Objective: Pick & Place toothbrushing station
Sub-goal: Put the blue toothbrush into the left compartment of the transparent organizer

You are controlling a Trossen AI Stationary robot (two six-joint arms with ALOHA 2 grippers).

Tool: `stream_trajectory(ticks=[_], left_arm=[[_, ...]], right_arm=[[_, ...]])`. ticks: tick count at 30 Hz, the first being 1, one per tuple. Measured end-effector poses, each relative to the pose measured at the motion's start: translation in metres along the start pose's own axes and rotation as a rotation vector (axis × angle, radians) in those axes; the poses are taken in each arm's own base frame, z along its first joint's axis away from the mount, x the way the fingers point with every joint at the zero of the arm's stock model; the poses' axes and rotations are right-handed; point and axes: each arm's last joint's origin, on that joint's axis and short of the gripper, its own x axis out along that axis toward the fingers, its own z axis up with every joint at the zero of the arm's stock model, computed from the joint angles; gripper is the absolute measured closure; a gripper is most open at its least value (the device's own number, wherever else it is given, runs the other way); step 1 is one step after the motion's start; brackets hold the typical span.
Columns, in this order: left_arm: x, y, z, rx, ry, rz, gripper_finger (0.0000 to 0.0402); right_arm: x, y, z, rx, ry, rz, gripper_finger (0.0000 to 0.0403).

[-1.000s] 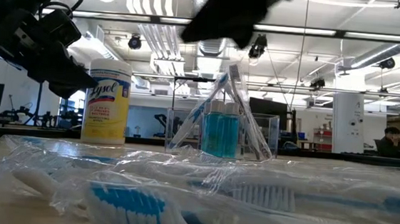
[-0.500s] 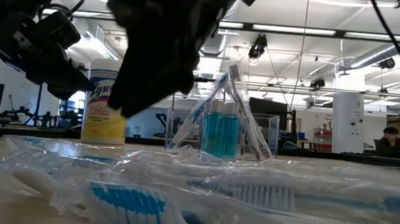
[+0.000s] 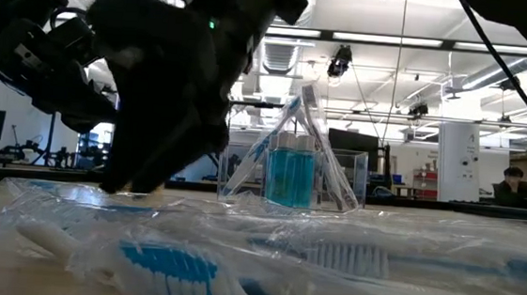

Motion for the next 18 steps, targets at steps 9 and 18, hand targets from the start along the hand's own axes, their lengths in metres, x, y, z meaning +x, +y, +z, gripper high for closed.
stream_trajectory(ticks=[9,18], left_arm=[[0.0,0.0,0.0,-0.015,-0.001,0.001,0.0378],[0.0,0.0,0.0,-0.05,-0.003,0.003,0.0374]], right_arm=[[0.007,-0.003,-0.008,-0.002,0.031,-0.008,0.0196],[0.011,-0.005,-0.012,-0.005,0.036,-0.025,0.03]])
